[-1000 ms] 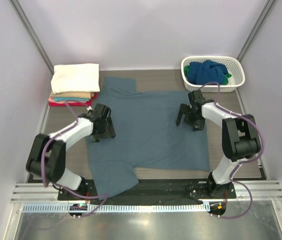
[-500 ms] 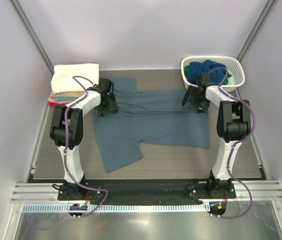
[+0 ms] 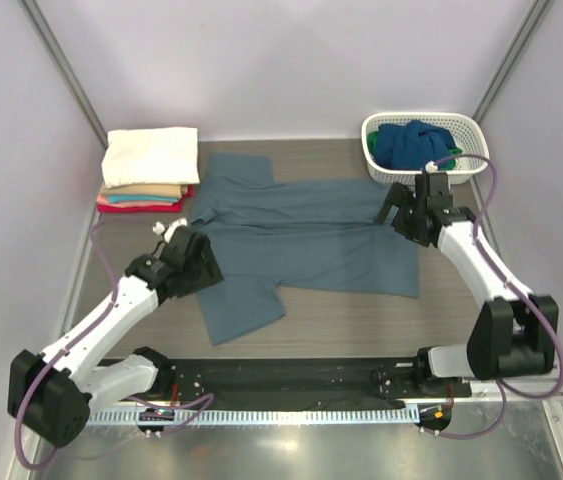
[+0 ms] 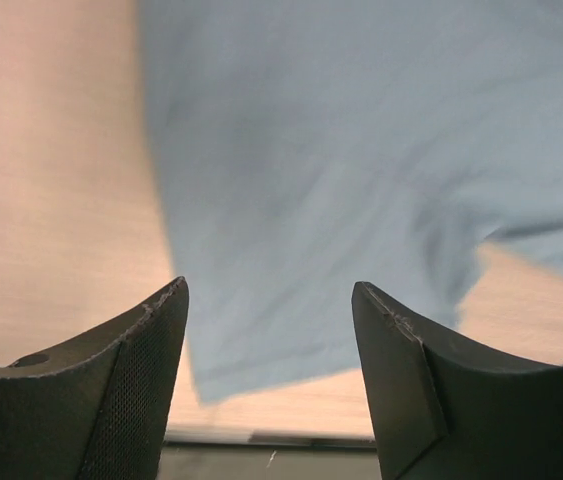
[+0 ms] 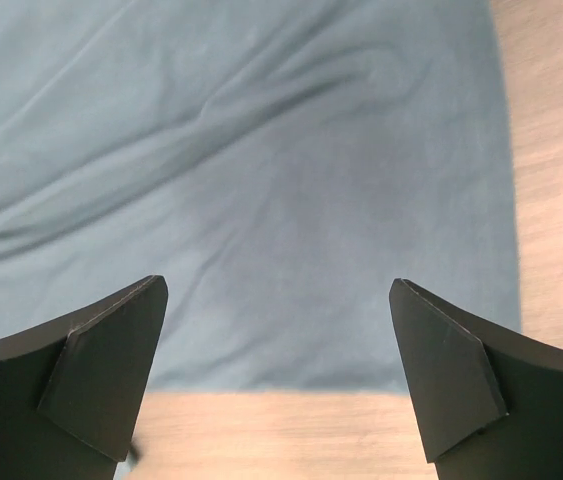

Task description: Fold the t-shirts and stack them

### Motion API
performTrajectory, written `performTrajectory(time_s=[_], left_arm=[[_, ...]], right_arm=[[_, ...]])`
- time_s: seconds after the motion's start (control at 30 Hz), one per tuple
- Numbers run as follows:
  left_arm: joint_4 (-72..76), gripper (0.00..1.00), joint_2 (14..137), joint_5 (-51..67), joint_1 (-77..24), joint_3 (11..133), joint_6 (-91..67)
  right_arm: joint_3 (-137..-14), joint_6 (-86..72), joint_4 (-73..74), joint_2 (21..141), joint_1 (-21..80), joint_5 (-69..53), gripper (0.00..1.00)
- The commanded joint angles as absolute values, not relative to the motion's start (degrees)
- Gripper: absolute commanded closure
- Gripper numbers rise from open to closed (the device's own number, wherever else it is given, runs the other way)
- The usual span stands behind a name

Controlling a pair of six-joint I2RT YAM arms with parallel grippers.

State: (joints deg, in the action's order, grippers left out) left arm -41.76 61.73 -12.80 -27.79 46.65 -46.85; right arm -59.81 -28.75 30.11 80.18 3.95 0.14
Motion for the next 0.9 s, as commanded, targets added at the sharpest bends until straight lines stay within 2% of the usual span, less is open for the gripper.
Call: performTrajectory(time_s=[0.0,0.27,0.37,0.47,0.63,0.67,0.7,0.73,0.77,0.87], left_arm=[[-45.5,0.33,58.8,-10.6,-30.1,39.2,-56.2],[-45.2,0.35,49.8,-9.5,-40.6,27.0,-68.6],[-42.1,0.35,50.7,-7.6,-41.1,24.5,-69.7],[-39.7,0.36,53.1,-7.2,-41.3,23.1,-69.3],[-34.2,0.51,56.4,-6.2,-41.3,21.0,-68.6],[-33.7,0.57,56.9,-6.2,-41.3,20.8,-68.3],[-33.2,0.69,57.4,-6.2,-41.3,20.7,-68.2],[-32.3,0.76,57.4,-6.2,-41.3,20.4,-67.9],[-32.0,0.91,57.3,-6.4,-41.3,20.4,-67.5],[-30.8,0.98,56.5,-7.6,-41.3,20.3,-66.9]], right_arm=[[-53.5,-30.7,27.2,74.6,4.1,-3.8,0.0],[-44.8,-32.5,29.5,66.6,2.7,-7.8,0.0],[-40.3,-34.2,29.4,64.8,0.8,-8.5,0.0],[-35.8,-35.2,28.4,62.6,-5.4,-9.7,0.0],[-30.2,-36.2,28.5,60.0,-14.4,-10.9,0.0],[-29.6,-36.5,28.5,60.0,-16.6,-11.5,0.01],[-29.1,-36.6,28.4,60.1,-17.2,-12.3,0.02],[-28.0,-37.1,28.5,60.3,-17.6,-12.8,0.02],[-27.5,-37.6,28.3,60.2,-17.6,-12.7,0.04],[-25.3,-39.0,26.9,60.2,-17.6,-13.7,0.07]])
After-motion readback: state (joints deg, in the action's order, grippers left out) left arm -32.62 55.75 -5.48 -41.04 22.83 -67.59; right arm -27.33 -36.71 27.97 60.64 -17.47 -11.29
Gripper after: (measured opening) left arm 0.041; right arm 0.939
